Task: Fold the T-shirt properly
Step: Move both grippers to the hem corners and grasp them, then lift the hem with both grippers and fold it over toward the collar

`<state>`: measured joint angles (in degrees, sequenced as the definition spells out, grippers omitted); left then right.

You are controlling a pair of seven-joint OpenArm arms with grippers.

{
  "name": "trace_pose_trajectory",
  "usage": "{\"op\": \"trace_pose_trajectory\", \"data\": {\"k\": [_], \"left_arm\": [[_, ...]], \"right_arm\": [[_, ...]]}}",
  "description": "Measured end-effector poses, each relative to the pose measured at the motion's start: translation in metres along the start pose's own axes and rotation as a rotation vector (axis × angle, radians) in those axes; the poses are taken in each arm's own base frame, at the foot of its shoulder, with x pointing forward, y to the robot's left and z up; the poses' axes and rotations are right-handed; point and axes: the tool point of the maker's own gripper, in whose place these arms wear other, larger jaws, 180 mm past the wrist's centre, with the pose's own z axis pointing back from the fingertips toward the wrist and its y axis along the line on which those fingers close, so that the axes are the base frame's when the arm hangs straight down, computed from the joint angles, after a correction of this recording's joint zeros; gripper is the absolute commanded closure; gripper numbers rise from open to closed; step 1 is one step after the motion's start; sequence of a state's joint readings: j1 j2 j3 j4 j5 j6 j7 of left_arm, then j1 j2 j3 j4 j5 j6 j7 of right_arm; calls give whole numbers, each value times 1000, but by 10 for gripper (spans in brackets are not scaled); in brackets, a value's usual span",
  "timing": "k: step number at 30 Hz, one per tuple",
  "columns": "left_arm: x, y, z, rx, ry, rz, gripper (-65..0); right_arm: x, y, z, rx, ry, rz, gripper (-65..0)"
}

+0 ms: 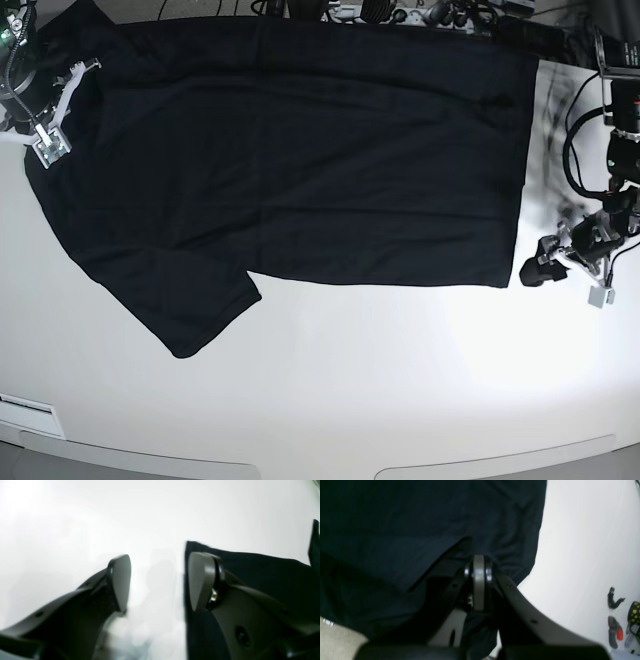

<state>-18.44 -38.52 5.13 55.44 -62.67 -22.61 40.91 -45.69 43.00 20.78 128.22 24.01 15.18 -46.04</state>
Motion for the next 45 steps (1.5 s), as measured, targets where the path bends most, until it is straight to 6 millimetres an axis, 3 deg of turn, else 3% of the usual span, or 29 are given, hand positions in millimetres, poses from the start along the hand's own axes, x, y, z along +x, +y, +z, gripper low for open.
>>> {"op": "trace_pose_trajectory", "data": {"k": [6,12,14,17,18,21,24,27,29,34,39,45], "left_arm": [[-28,-44,-25,-137,84,-45,-381],[-31,-49,-26,-150,125,-54,-373],[-34,-51,-25,-154,164,-59,-299],[-38,-48,-24,-132,216,-59,-32],[-39,-48,-24,-133,219,-58,0],[-37,-53,-24,-161,219,-101,0],[-36,-53,-24,-156,233,-116,0],[-35,-54,-24,-158,231,-114,0],[-35,-54,-24,-159,231,-114,0],[-34,-54,-24,-159,233,-117,0],[-34,-55,-23,-161,236,-115,0],[-34,-56,-23,-166,236,-110,0]], "right_arm": [[4,-3,0,-7,-14,-1,0],[6,-3,0,-8,-21,-1,0],[7,-3,0,-8,-31,0,0],[14,-1,0,3,-68,11,0],[17,0,0,4,-85,14,0],[34,-8,0,-15,-142,11,-9],[64,-31,1,-82,-236,3,-104],[87,-58,-2,-134,-329,-53,-287],[91,-75,-14,-128,-355,-133,-350],[88,-120,-66,-72,-324,-337,-349],[76,-117,-129,177,-208,-571,-349],[76,-116,-176,369,-171,-825,-349]]}}
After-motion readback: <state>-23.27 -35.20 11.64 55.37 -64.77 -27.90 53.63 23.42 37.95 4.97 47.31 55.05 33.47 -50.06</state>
